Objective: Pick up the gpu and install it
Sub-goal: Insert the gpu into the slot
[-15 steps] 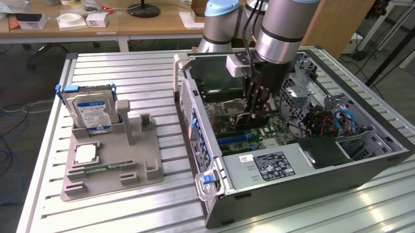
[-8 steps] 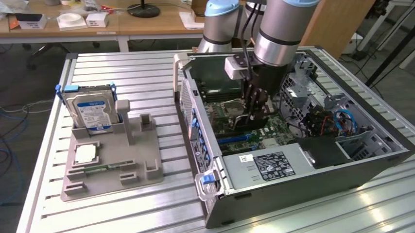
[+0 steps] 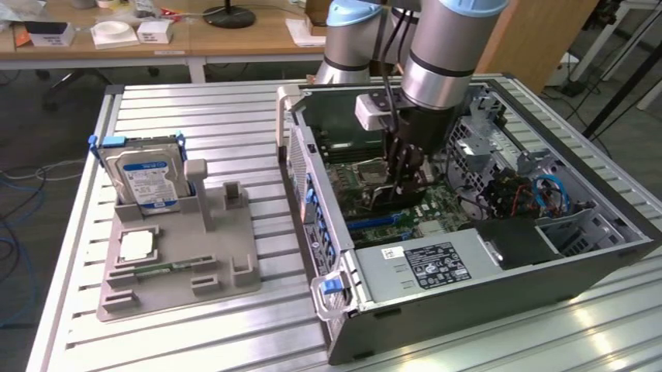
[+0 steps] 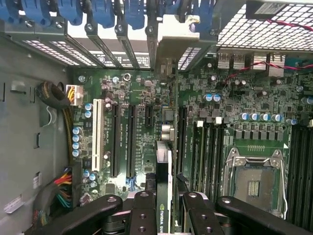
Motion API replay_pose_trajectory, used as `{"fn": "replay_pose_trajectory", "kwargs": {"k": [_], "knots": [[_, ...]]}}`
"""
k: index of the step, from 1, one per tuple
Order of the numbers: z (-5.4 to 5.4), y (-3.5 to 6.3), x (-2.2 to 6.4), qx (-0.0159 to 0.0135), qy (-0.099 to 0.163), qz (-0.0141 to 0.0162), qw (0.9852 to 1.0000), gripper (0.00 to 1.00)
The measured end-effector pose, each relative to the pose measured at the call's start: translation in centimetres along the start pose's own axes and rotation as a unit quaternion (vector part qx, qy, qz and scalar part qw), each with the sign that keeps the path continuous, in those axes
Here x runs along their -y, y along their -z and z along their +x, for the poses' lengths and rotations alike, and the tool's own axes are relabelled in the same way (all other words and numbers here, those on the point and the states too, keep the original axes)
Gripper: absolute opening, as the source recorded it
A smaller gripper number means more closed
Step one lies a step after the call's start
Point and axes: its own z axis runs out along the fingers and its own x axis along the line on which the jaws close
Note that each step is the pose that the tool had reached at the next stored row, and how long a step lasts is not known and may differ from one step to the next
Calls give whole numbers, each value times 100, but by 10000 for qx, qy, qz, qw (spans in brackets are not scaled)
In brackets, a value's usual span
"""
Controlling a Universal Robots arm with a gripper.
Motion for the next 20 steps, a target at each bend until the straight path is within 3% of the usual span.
{"fn": "replay_pose_trajectory", "kwargs": {"k": [20], "knots": [[-2, -43, -93, -13, 0, 1, 10000, 26]]}}
